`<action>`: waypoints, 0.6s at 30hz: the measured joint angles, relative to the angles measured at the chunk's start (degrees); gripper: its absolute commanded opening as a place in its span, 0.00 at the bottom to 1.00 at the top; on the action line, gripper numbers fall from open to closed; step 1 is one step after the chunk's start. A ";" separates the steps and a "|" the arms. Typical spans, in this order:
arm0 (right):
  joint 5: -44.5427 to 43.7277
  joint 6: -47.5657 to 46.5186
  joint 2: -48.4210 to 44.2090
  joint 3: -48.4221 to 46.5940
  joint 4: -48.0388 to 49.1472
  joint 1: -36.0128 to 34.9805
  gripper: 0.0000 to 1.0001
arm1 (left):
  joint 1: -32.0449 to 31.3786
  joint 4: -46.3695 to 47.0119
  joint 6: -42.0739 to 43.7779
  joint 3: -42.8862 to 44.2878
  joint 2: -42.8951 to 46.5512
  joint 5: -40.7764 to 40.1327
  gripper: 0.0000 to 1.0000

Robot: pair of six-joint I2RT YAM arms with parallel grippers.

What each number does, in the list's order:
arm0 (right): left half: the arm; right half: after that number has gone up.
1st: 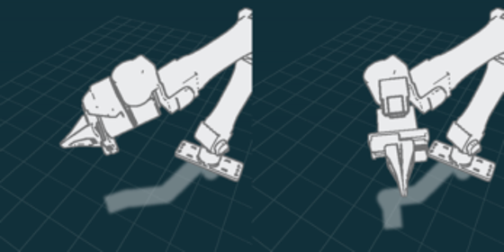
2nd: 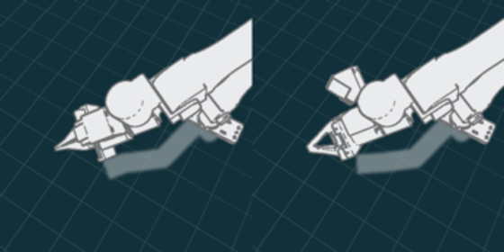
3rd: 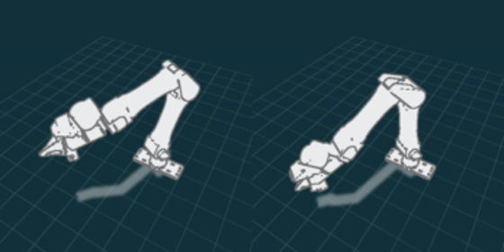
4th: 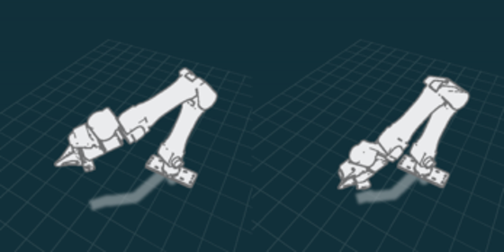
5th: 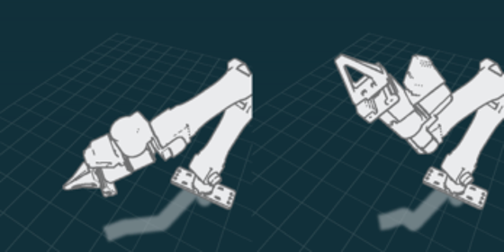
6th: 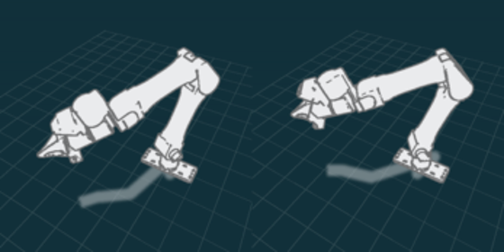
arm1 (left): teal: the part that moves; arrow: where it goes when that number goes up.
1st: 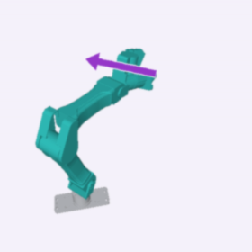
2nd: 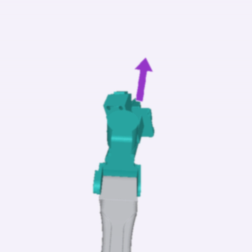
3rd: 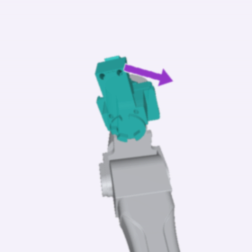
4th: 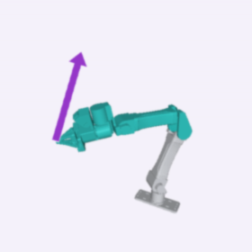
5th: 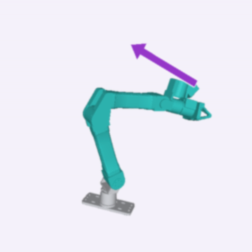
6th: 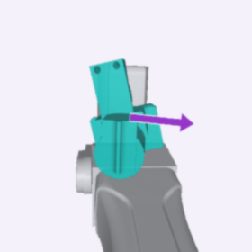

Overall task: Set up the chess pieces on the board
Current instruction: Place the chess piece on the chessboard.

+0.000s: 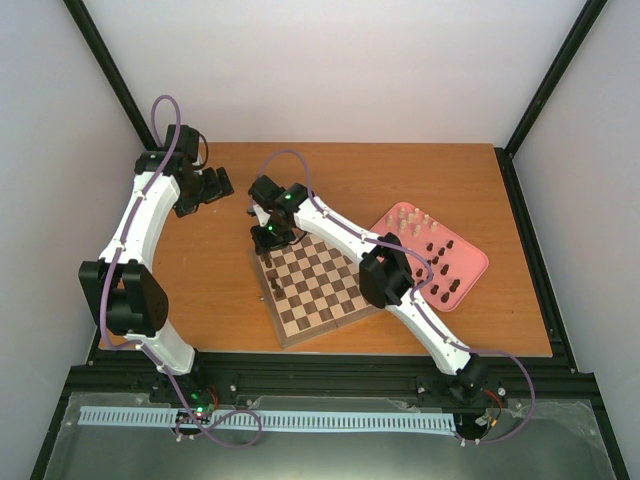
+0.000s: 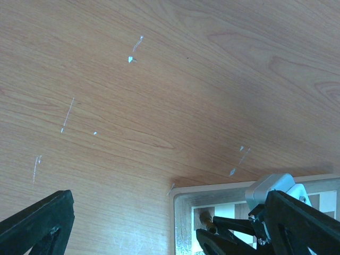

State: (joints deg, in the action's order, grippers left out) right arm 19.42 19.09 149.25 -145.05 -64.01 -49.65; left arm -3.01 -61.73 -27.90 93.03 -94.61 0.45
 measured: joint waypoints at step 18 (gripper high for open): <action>-2.82 -0.04 0.00 0.00 -0.50 0.00 0.33 | 0.00 0.00 0.00 0.02 0.00 -0.04 1.00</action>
State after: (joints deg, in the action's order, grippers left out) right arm 16.60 19.05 149.25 -145.05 -64.51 -49.65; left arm -3.01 -61.73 -27.90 93.06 -94.61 0.40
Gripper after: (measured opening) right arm 0.325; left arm 0.997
